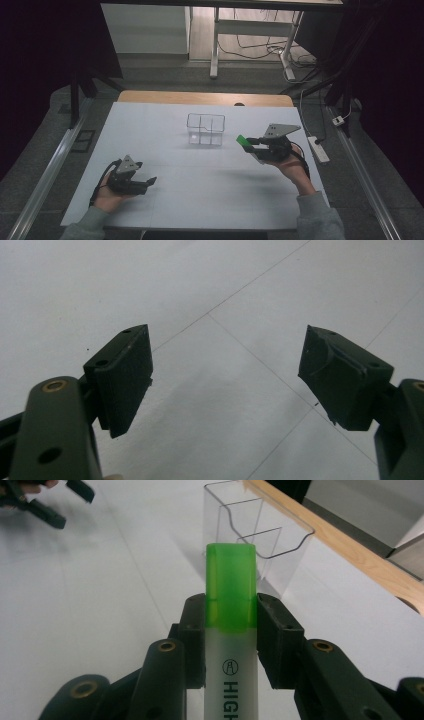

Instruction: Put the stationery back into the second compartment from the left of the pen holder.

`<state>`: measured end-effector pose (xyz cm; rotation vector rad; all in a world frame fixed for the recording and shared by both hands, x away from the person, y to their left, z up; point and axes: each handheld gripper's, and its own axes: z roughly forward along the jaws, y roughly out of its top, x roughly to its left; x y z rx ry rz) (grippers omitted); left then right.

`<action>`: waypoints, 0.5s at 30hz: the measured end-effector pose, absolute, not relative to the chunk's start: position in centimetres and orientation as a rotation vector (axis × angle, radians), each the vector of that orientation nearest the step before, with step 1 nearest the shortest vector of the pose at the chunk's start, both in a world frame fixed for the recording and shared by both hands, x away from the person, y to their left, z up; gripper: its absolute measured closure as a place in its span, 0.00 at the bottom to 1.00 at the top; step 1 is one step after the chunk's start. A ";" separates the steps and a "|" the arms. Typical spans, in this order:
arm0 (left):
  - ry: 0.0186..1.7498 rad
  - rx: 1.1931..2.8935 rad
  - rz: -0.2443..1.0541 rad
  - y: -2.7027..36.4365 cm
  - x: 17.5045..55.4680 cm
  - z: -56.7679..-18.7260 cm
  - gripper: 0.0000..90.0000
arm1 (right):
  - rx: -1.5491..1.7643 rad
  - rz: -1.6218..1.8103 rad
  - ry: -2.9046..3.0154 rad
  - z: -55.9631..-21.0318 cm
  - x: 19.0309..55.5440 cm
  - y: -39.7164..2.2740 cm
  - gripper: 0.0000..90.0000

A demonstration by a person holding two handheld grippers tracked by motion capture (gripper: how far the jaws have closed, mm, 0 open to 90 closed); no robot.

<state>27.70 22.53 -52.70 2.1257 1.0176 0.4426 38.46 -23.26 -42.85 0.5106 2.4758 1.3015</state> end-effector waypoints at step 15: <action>1.018 2.123 0.444 22.5 27.7 -52.7 0.24 | 0.594 1.386 2.332 -42.1 38.6 -22.4 0.74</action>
